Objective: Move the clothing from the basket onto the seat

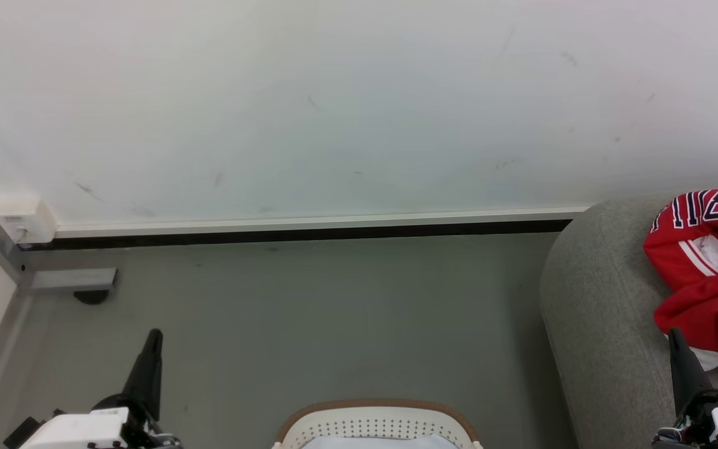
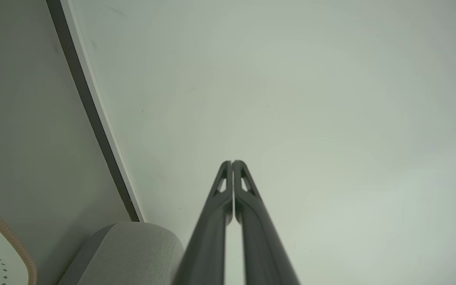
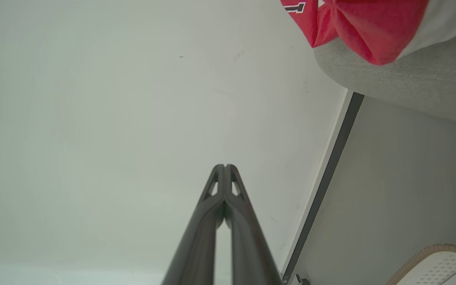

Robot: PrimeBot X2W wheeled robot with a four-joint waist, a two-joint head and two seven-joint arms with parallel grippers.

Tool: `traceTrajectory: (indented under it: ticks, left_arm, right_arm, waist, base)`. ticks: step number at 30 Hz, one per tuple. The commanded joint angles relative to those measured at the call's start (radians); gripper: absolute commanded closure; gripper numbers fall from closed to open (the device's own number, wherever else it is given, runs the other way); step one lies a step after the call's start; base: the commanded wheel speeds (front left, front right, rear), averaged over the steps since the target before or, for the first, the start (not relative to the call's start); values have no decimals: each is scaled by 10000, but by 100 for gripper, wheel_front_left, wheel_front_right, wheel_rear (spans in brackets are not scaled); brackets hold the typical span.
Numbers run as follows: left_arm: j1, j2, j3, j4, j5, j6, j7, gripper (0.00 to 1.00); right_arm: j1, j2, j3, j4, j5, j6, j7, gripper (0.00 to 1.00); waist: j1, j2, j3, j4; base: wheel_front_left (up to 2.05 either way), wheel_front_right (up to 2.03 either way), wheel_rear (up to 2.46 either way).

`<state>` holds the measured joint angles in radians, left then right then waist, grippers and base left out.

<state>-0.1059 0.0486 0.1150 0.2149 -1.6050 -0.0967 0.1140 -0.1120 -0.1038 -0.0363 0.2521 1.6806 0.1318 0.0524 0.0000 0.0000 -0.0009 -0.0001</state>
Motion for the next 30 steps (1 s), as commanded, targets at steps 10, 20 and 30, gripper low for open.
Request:
traceTrajectory:
  ticks: [10, 20, 30]
  left_arm:
    - [-108, 16, 30, 7, -123, -41, 41, 100]
    - [-107, 16, 30, 7, -123, -42, 41, 100]
    - [-107, 16, 30, 7, -123, -42, 41, 100]
  right_arm:
    - [-73, -123, 22, -55, 36, -21, -14, 100]
    - [-71, -137, 44, -56, 52, -21, -38, 100]
    - [-69, -140, 66, -59, 73, -22, -59, 100]
  waist:
    - [0, 0, 0, -1]
    - [0, 0, 0, -1]
    - [0, 0, 0, -1]
  base:
    - [0, 0, 0]
    - [0, 0, 0]
    - [0, 0, 0]
